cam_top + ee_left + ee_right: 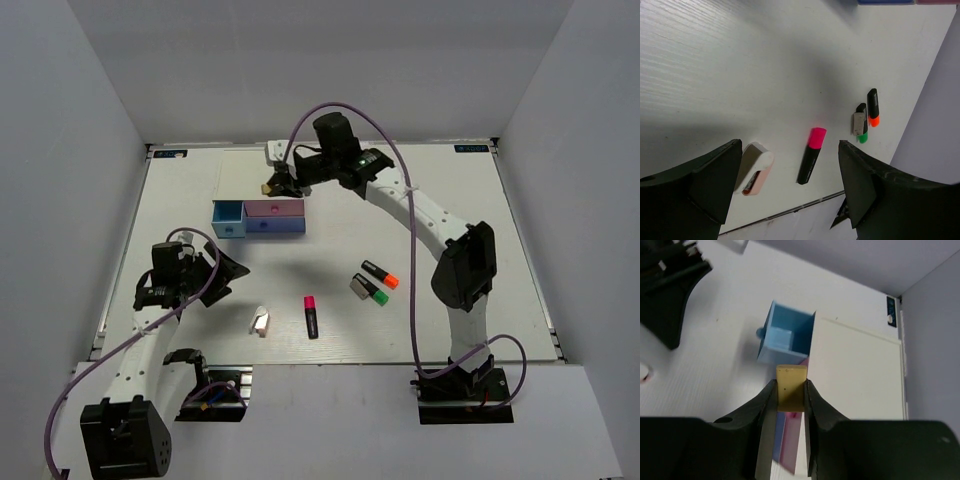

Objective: Sort the stationery into containers
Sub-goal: Pick up the stationery from the center of the board, then place the stationery in the drawer, then pick up the stationery from the center of the board.

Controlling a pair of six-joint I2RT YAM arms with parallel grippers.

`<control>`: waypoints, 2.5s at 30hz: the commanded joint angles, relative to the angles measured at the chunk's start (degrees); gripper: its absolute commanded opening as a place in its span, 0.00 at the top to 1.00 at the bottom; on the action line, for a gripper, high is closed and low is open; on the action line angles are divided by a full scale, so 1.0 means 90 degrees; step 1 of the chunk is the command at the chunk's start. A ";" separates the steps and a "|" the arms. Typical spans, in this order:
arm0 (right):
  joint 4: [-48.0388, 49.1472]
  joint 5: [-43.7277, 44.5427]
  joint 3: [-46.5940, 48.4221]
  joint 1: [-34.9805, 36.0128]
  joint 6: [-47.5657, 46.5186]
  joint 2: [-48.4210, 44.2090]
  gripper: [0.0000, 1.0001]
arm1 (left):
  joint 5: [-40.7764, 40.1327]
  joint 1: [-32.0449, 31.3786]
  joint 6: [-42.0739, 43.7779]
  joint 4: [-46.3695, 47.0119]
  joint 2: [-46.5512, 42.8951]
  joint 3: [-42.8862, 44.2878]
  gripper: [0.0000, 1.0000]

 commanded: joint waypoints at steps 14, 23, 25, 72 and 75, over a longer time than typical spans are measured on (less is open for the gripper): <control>0.4463 0.1168 0.0629 0.1114 0.2908 0.1570 0.95 | 0.0127 -0.0021 -0.0060 -0.0257 -0.0490 -0.0190 0.12; 0.4738 0.1715 0.0815 0.1183 0.2977 0.2207 0.92 | 0.0185 -0.0021 -0.0001 -0.0200 -0.0559 -0.0190 0.11; 0.4709 0.1764 0.0786 0.1173 0.2939 0.2188 0.92 | 0.0185 -0.0021 -0.0001 -0.0199 -0.0559 -0.0248 0.11; 0.2687 0.4196 -0.4943 -0.0379 0.2879 -0.3417 0.80 | 0.0352 -0.1807 0.0106 0.0738 0.0572 0.1400 0.50; 0.2687 0.4371 -0.5568 -0.0750 0.2958 -0.3925 0.64 | -0.0232 -0.2500 -0.0020 0.0602 0.0983 0.1869 0.45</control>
